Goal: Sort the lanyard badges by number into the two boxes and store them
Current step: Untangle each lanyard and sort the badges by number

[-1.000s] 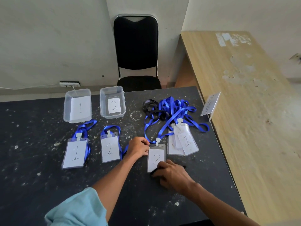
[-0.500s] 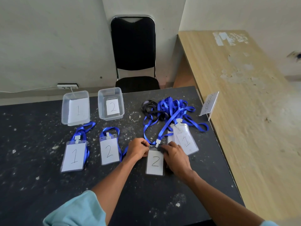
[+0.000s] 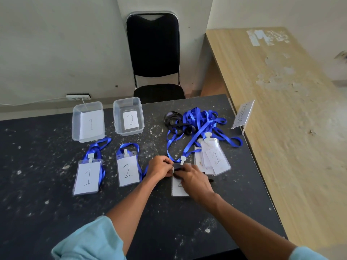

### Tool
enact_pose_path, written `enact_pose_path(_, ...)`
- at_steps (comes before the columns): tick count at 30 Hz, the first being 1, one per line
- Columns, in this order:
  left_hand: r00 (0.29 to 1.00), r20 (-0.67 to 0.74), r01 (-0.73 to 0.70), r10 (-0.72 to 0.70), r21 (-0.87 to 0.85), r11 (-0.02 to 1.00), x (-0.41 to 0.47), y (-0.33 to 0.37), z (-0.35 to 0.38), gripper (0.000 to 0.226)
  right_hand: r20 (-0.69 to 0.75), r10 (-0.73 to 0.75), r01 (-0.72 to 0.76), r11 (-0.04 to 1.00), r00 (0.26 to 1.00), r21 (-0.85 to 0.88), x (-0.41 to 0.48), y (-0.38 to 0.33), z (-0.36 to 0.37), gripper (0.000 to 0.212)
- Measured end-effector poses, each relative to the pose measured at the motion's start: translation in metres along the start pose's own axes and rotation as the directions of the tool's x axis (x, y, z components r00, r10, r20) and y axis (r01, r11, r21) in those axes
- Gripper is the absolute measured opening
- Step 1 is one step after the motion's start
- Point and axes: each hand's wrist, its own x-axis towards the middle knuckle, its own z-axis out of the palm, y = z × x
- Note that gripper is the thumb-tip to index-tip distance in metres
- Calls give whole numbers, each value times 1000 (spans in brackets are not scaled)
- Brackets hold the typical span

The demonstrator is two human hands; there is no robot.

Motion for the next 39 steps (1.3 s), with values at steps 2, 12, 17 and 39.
enact_pose_path(2,1000,6,9,-9,-19,1000,1,-1,1,13,65,-146,149,988,987,-48,-14,-2,8,41)
enact_pose_path(12,1000,-1,-28,28,-3,1000,-3,-1,2,17,4,5,-6,996,1000,93,-40,25,-19,29)
enact_pose_path(17,1000,9,-28,28,-18,999,-2,-3,0,15,175,-68,71,997,982,-10,-38,14,-6,37)
enact_pose_path(39,974,226,40,-4,-157,987,-28,32,-17,46,193,209,-282,773,959,569,-14,17,-49,46)
